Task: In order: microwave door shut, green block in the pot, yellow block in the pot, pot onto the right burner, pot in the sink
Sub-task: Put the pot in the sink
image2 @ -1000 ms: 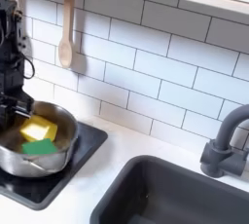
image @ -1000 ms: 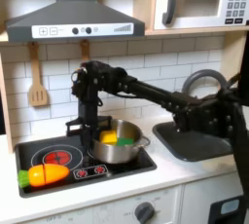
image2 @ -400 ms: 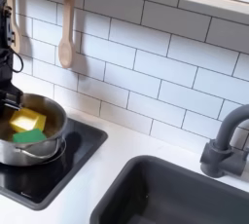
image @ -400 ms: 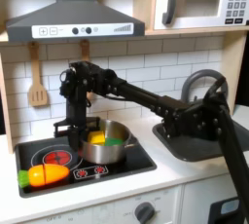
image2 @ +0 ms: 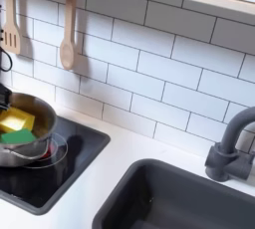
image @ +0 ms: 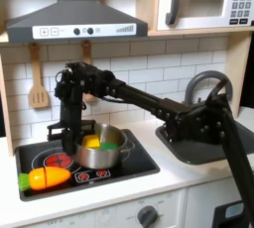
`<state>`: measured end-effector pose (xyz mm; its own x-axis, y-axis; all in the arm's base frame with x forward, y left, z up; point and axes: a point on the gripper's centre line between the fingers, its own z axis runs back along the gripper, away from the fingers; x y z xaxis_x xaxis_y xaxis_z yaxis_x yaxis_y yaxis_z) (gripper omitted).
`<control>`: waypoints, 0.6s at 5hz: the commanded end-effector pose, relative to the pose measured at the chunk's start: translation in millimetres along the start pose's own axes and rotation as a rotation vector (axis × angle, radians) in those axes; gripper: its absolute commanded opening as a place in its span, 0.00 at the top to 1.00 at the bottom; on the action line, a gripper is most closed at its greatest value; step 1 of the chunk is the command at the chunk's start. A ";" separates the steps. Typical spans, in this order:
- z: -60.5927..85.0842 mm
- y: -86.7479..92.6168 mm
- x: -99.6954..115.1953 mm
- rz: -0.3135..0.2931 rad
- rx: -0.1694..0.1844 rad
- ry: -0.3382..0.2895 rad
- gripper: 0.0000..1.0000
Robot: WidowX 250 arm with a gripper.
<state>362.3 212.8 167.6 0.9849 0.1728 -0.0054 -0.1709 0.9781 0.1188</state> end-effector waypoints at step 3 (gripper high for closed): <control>-7.1 3.6 -12.3 0.024 -0.009 0.020 1.00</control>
<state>349.7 216.6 159.6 0.9795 0.1996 -0.0274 -0.1953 0.9740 0.1149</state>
